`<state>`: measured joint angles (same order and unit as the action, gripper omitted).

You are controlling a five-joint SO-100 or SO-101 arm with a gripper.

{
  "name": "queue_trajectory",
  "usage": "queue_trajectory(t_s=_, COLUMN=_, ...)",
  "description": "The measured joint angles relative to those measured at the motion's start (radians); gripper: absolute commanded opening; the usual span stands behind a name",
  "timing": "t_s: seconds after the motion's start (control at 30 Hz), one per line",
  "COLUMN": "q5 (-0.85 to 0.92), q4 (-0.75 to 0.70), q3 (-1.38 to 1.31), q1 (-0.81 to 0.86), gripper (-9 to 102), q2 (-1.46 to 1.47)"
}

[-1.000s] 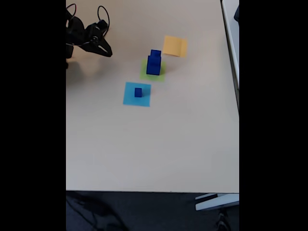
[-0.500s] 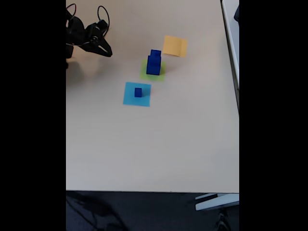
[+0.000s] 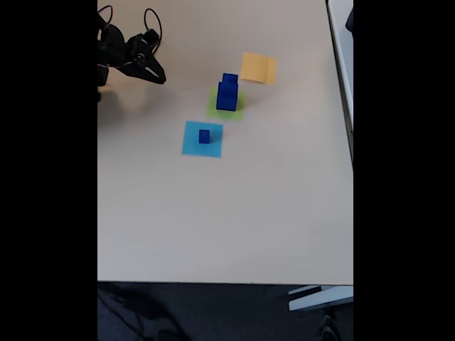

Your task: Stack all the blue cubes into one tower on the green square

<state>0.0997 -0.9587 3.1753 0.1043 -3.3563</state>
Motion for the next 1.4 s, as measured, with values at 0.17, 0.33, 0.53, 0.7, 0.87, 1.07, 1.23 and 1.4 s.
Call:
queue_trajectory(t_s=0.17, q5=-0.006, q4=0.000, q3=0.000, q1=0.000, gripper=0, q2=0.000)
queue_trajectory(t_s=0.33, q5=-0.037, q4=0.000, q3=0.000, q1=0.000, gripper=0, q2=0.000)
queue_trajectory(t_s=0.53, q5=-0.041, q4=0.000, q3=0.000, q1=0.000, gripper=0, q2=0.000)
queue_trajectory(t_s=0.7, q5=-0.084, q4=0.015, q3=0.000, q1=-0.015, gripper=0, q2=0.000)
queue_trajectory(t_s=0.87, q5=-0.155, q4=0.091, q3=0.000, q1=-0.023, gripper=0, q2=0.000)
queue_trajectory(t_s=1.07, q5=-0.337, q4=0.272, q3=-0.012, q1=-0.061, gripper=0, q2=0.000)
queue_trajectory(t_s=1.23, q5=-0.503, q4=0.316, q3=-0.026, q1=-0.061, gripper=0, q2=0.000)
queue_trajectory(t_s=1.4, q5=-0.621, q4=0.316, q3=-0.031, q1=-0.061, gripper=0, q2=0.000)
